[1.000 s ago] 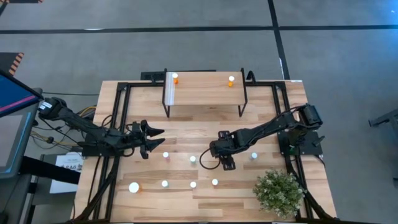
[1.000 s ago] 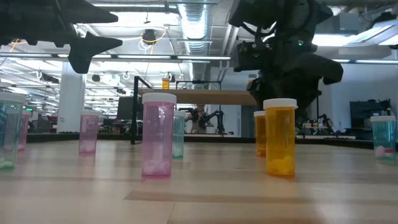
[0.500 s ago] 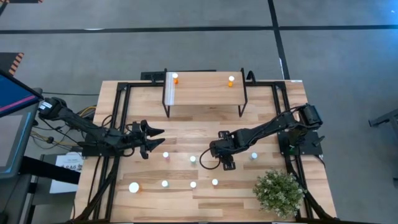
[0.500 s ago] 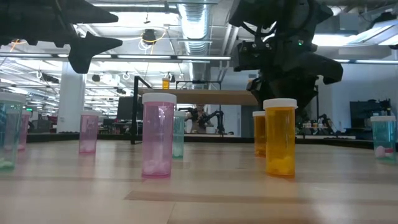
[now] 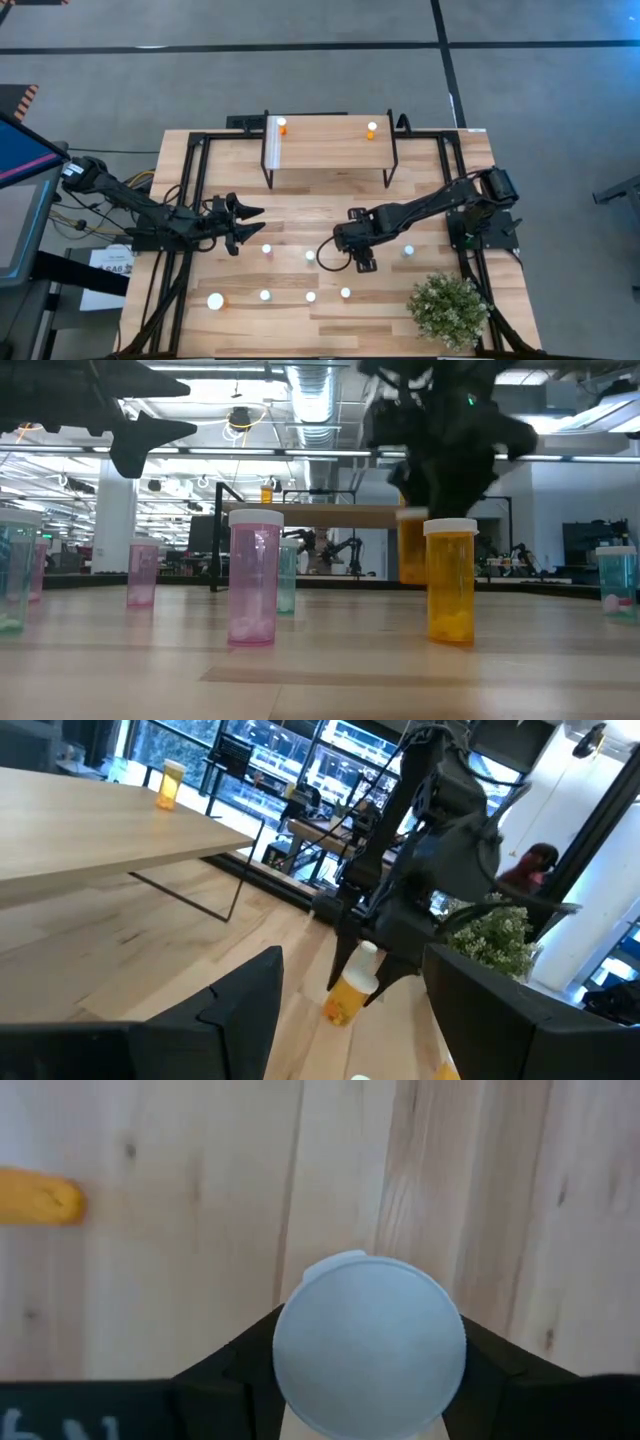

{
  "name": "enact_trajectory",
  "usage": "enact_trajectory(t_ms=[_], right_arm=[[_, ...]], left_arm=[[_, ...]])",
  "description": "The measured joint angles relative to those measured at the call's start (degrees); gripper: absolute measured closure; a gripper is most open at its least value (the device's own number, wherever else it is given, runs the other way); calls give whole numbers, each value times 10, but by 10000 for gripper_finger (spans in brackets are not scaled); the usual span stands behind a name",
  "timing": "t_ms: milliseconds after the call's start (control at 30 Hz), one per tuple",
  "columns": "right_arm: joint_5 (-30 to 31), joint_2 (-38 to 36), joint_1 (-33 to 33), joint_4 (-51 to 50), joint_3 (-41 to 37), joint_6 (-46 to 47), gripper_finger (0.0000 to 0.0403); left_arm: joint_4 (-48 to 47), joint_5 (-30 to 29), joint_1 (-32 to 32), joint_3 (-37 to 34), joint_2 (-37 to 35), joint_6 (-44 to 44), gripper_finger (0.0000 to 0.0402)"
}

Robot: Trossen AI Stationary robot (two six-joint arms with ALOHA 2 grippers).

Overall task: Pick and place medicine bottles onto shelf by color
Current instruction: Put the top large orange pill bottle on the shelf

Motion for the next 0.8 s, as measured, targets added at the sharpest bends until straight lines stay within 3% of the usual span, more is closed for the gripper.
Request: enact_trajectory(t_ms=[233, 567, 800], right_arm=[[-1, -20, -15, -44, 53, -28, 180], [-1, -175, -97, -50, 55, -37, 189], [0, -245, -155, -53, 56, -50, 180]], left_arm=[[0, 0, 0, 0, 0, 0, 173], [1, -13, 0, 0, 0, 5, 173], [0, -18, 0, 0, 0, 6, 173]])
